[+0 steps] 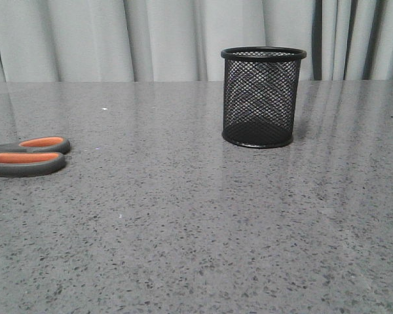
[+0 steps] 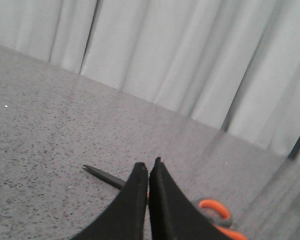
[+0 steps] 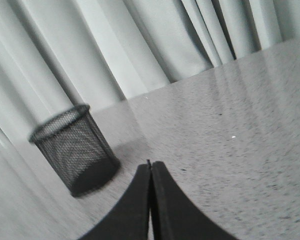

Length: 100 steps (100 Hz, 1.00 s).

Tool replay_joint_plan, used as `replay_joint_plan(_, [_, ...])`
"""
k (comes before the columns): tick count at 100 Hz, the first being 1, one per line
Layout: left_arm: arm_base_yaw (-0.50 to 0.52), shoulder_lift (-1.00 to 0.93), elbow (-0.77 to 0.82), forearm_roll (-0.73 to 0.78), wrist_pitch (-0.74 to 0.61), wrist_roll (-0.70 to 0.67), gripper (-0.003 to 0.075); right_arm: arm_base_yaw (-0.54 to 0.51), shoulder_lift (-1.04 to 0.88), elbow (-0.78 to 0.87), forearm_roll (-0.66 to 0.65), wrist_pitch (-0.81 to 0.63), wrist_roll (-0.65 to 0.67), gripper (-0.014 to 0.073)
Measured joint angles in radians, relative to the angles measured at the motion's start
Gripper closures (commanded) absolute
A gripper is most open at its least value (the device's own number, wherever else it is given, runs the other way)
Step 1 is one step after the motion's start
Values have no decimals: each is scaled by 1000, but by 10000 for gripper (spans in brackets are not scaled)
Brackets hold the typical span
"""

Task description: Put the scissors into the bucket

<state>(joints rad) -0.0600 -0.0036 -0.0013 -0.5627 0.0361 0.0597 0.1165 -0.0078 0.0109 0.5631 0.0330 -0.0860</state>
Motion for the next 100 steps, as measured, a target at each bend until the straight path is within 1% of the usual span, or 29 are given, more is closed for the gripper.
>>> replay_joint_plan(9, [0,0,0,-174,-50,0,741,0,0,0,155,-46,0,648])
replay_joint_plan(15, [0,0,-4,-257,-73,0,741,-1,0,-2,203,-59,0,645])
replay_joint_plan(20, [0,0,-9,-288,-81,0,741,-1,0,-6,223,-54,0,638])
replay_joint_plan(31, [0,0,-70,-280,-69,0,741,-1,0,-62,205,-12,0,638])
replay_joint_plan(40, [0,0,-162,-199,-36,0,741,-1,14,-142,143,35,0,638])
replay_joint_plan(50, [0,22,-291,-50,65,0,741,-1,90,-252,62,141,0,638])
replay_joint_plan(64, [0,150,-494,149,297,0,741,-1,273,-435,-61,359,-3,638])
replay_joint_plan(71, [0,235,-585,218,418,4,741,-1,378,-529,-113,476,-3,638])
replay_joint_plan(80, [0,344,-682,256,563,36,741,-1,506,-636,-161,606,-3,638])
replay_joint_plan(87, [0,417,-737,268,658,70,741,-1,586,-695,-177,673,-3,638])
replay_joint_plan(100, [0,520,-795,278,763,98,741,-1,684,-749,-186,721,-3,638])
